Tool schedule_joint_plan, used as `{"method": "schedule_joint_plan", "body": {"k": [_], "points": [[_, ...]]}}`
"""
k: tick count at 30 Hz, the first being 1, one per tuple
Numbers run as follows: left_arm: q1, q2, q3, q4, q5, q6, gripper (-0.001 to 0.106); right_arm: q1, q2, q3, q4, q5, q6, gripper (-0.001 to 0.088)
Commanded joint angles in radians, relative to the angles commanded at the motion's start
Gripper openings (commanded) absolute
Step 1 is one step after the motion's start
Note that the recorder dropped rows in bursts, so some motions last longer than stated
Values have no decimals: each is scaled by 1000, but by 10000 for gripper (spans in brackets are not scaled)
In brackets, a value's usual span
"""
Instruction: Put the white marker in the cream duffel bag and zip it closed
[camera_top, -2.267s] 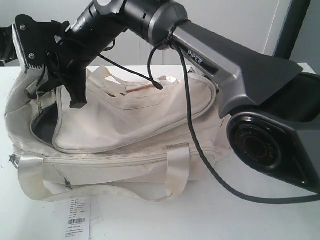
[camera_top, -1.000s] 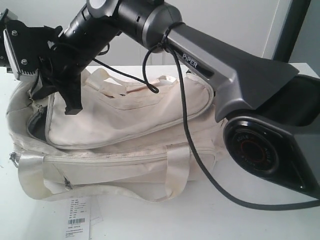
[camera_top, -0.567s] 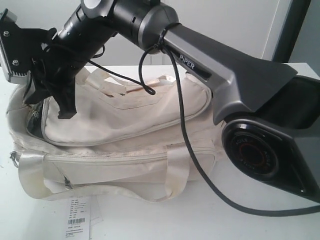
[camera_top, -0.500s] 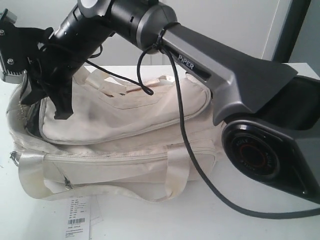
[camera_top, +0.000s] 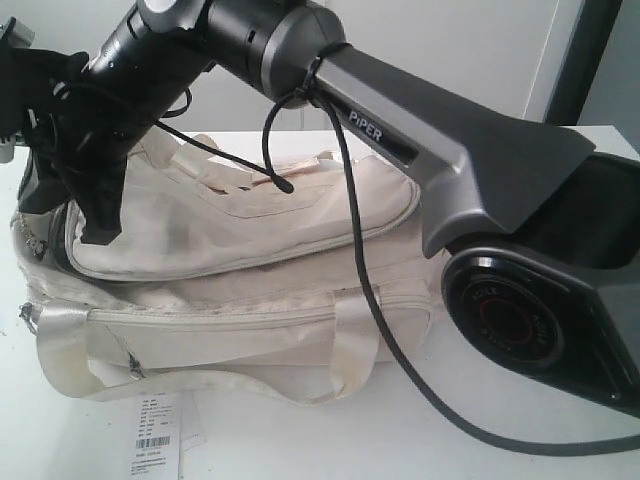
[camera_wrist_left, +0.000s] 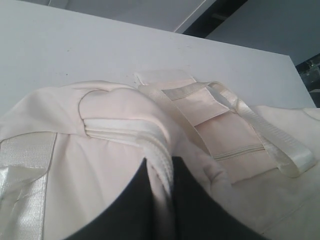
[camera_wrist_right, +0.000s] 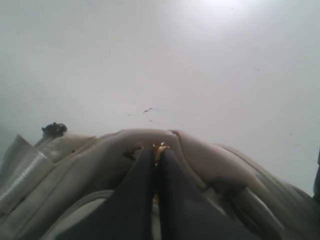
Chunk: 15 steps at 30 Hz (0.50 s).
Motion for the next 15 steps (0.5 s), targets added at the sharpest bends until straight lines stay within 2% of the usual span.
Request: {"method": "schedule_joint_plan", "body": {"k": [15], "points": [[0,0,0,0,-2,0,0,25,0,0,-2,0,105,0]]}}
